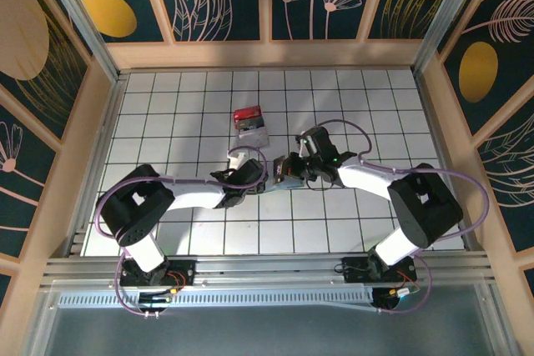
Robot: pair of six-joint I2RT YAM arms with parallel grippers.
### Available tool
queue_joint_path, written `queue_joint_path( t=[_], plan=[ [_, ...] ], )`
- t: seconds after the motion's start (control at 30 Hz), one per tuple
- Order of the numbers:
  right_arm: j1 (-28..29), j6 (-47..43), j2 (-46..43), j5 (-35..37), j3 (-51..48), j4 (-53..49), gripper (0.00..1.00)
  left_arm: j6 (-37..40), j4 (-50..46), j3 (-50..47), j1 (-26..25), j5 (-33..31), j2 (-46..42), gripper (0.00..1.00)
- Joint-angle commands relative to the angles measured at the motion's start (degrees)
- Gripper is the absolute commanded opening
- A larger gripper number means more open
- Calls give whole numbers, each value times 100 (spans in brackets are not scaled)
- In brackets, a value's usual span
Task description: Take the credit cards out of the card holder
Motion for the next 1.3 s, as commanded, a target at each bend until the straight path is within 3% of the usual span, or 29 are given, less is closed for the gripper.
queue_joint_path(
  t=[0.0, 0.3, 0.83, 1.0, 1.27],
  plan=[
    [-91, -252, -360, 271, -133, -254, 2, 54, -792, -202, -19, -36, -92, 99],
    [-248, -501, -1039, 458, -265, -289, 1, 24, -795, -16, -24, -112, -629, 99],
    [-282, -288, -2201, 60, -847, 1074, 0, 123, 146, 125, -2, 13, -1771, 99],
    [-284, -101, -2426, -184, -990, 1706, 0, 289, 985, -105, 33, 481, -2168, 99],
    [-291, 80, -2510, -613, -1074, 2455, 0, 139, 2362, -577, 342, 1755, -2809, 98]
  ],
)
